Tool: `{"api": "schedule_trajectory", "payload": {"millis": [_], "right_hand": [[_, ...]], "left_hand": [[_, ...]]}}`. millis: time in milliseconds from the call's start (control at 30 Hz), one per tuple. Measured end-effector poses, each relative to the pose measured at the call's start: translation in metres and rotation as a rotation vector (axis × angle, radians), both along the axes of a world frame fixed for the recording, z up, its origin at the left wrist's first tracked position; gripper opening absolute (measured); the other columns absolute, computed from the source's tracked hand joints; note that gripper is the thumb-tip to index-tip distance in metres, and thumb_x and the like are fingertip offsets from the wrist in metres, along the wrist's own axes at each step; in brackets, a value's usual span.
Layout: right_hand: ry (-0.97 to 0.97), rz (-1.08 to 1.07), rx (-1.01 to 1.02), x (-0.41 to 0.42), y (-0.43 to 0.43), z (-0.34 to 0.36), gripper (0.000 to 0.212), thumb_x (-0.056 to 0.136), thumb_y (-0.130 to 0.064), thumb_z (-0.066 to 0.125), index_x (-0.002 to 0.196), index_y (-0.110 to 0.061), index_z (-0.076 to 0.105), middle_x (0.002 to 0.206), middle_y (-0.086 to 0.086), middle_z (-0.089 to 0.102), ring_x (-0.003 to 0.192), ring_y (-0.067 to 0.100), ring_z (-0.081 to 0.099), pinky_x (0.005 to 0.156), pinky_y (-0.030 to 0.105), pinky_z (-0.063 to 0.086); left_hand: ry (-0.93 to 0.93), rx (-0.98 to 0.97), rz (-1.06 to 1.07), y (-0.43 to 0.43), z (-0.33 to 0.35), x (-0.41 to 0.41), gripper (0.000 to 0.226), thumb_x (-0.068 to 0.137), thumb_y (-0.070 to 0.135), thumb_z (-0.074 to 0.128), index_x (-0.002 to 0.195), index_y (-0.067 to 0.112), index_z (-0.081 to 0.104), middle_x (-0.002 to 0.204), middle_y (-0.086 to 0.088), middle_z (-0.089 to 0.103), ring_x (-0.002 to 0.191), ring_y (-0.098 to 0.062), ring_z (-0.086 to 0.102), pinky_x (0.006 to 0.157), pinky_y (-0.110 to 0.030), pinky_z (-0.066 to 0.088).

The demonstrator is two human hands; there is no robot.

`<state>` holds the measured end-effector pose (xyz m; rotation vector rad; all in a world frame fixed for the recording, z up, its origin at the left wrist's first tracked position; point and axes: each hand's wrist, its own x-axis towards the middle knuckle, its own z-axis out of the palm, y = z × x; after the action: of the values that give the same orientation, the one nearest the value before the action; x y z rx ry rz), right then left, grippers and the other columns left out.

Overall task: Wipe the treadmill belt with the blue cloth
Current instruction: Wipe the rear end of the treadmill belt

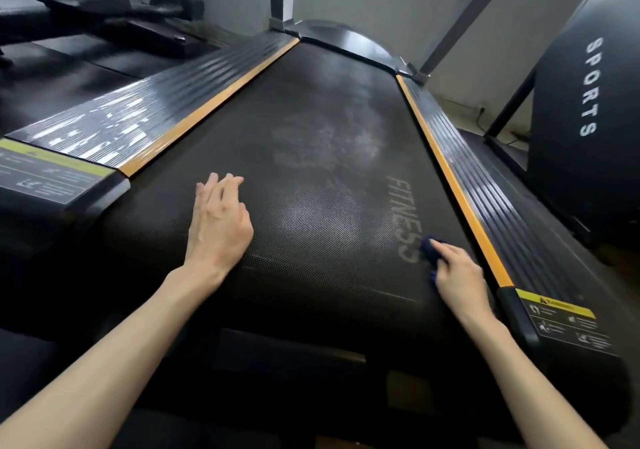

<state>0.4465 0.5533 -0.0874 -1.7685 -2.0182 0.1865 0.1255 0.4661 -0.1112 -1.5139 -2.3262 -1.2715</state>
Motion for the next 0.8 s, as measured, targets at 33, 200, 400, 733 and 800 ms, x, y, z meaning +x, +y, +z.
{"api": "schedule_trajectory", "payload": {"millis": [33, 200, 400, 733, 800], "right_hand": [[-0.027, -0.05, -0.021, 0.01, -0.004, 0.002, 0.042, 0.092, -0.004, 0.049, 0.132, -0.015, 0.054, 0.136, 0.005, 0.05, 0.12, 0.03, 0.05, 0.095, 0.035, 0.039], [0.098, -0.182, 0.177, 0.002, -0.049, -0.019, 0.036, 0.092, -0.005, 0.045, 0.124, -0.011, 0.06, 0.128, 0.008, 0.055, 0.113, 0.032, 0.051, 0.09, 0.038, 0.04], [0.303, -0.052, 0.414, -0.083, -0.091, -0.049, 0.046, 0.083, -0.011, 0.037, 0.122, -0.005, 0.059, 0.118, 0.013, 0.056, 0.103, 0.03, 0.051, 0.093, 0.04, 0.04], [0.057, 0.523, 0.346, -0.286, -0.144, -0.056, 0.062, 0.075, -0.011, 0.031, 0.134, 0.004, 0.043, 0.128, 0.02, 0.047, 0.118, 0.037, 0.042, 0.112, 0.047, 0.022], [0.004, 0.556, 0.349, -0.311, -0.147, -0.056, 0.06, 0.078, -0.012, 0.03, 0.135, 0.003, 0.042, 0.128, 0.02, 0.046, 0.119, 0.036, 0.041, 0.113, 0.047, 0.019]], "left_hand": [[0.006, -0.008, -0.002, 0.0, -0.001, 0.001, 0.043, 0.09, -0.001, 0.043, 0.132, -0.001, 0.043, 0.14, -0.021, 0.042, 0.139, -0.033, 0.023, 0.117, -0.041, 0.007], [-0.008, -0.041, -0.031, 0.003, -0.002, 0.009, 0.043, 0.09, -0.002, 0.04, 0.133, -0.002, 0.042, 0.14, -0.022, 0.041, 0.139, -0.034, 0.021, 0.117, -0.041, 0.007], [0.13, -0.013, 0.041, -0.016, 0.008, -0.02, 0.042, 0.088, -0.003, 0.04, 0.129, 0.0, 0.047, 0.137, -0.02, 0.046, 0.137, -0.033, 0.027, 0.117, -0.041, 0.01], [0.2, -0.025, 0.332, -0.091, -0.019, -0.094, 0.046, 0.076, -0.001, 0.036, 0.119, -0.002, 0.052, 0.129, -0.024, 0.052, 0.127, -0.039, 0.04, 0.111, -0.05, 0.022], [0.183, -0.008, 0.292, -0.102, -0.023, -0.1, 0.05, 0.075, -0.007, 0.035, 0.122, -0.004, 0.05, 0.133, -0.026, 0.048, 0.129, -0.039, 0.038, 0.113, -0.048, 0.021]]}}
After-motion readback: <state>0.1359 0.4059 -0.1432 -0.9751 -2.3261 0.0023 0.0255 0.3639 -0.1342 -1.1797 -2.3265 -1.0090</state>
